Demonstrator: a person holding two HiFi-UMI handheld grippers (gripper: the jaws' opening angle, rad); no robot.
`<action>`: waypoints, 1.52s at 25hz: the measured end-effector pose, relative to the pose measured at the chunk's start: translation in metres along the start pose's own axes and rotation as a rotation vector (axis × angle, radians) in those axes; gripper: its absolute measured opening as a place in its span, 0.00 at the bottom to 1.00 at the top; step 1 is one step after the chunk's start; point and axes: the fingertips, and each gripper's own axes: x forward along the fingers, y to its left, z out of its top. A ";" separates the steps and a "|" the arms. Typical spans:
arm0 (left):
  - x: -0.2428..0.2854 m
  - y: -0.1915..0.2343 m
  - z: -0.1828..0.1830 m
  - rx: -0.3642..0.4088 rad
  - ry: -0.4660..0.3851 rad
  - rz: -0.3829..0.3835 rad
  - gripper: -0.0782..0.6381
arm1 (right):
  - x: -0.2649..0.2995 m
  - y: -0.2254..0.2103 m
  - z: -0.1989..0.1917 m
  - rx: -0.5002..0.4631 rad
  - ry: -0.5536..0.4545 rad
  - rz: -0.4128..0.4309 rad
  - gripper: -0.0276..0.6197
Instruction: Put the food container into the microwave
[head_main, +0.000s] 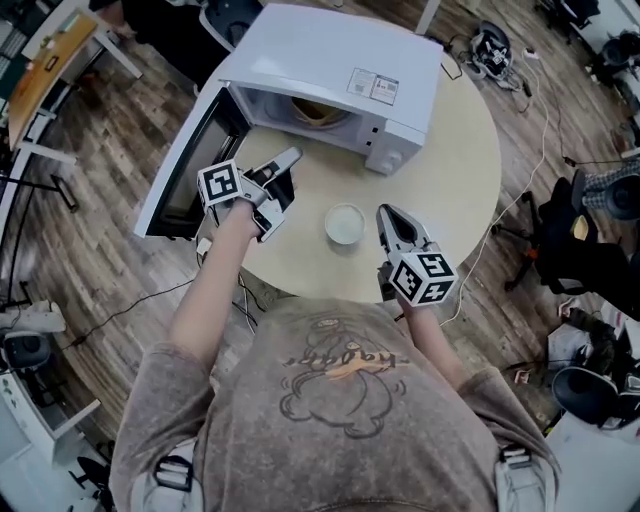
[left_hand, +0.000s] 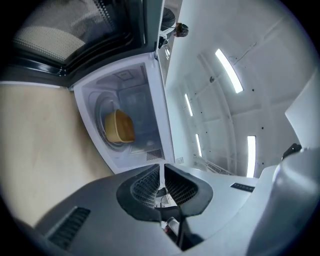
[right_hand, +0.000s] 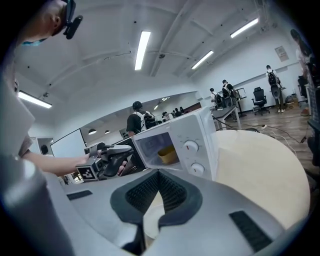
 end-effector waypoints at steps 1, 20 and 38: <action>-0.005 -0.004 -0.002 0.007 -0.007 -0.001 0.18 | 0.003 0.002 0.000 -0.004 0.002 0.011 0.04; -0.078 -0.029 -0.036 0.295 -0.088 0.105 0.18 | 0.027 0.038 0.006 -0.080 0.014 0.108 0.04; -0.077 -0.049 -0.058 0.976 -0.110 0.277 0.18 | 0.000 0.028 0.007 -0.169 -0.007 0.064 0.04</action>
